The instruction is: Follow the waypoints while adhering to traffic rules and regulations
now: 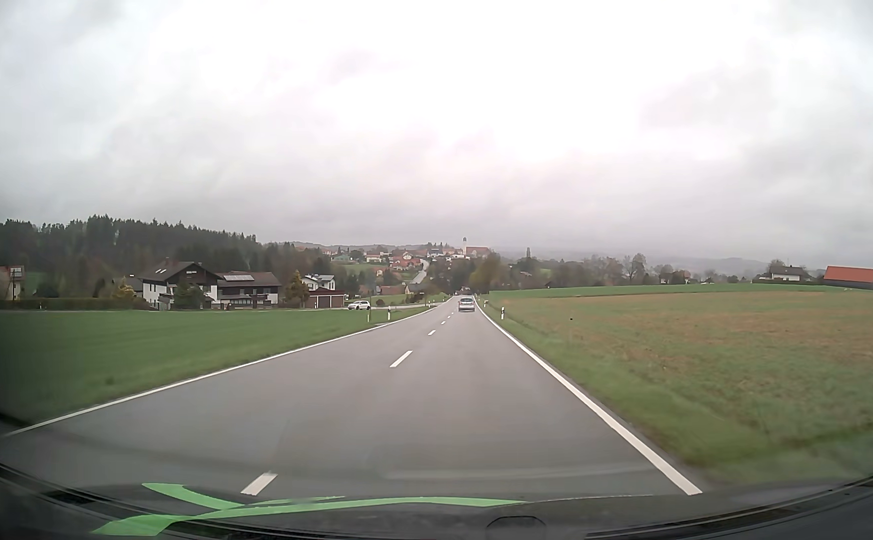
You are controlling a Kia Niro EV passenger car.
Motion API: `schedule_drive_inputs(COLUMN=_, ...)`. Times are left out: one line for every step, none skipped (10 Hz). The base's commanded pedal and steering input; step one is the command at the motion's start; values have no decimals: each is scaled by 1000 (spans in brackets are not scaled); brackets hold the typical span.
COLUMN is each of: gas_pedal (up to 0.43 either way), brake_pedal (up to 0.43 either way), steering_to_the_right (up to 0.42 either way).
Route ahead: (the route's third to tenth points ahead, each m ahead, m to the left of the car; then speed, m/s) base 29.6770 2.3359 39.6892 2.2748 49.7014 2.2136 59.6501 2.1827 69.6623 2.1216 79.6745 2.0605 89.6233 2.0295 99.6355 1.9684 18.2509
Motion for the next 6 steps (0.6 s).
schedule_drive_inputs(gas_pedal=0, brake_pedal=0, steering_to_the_right=0)
schedule_drive_inputs(gas_pedal=0, brake_pedal=0, steering_to_the_right=0)
schedule_drive_inputs(gas_pedal=0, brake_pedal=0, steering_to_the_right=0)
schedule_drive_inputs(gas_pedal=0, brake_pedal=0, steering_to_the_right=1)
schedule_drive_inputs(gas_pedal=0, brake_pedal=0, steering_to_the_right=0)
schedule_drive_inputs(gas_pedal=59, brake_pedal=0, steering_to_the_right=1)
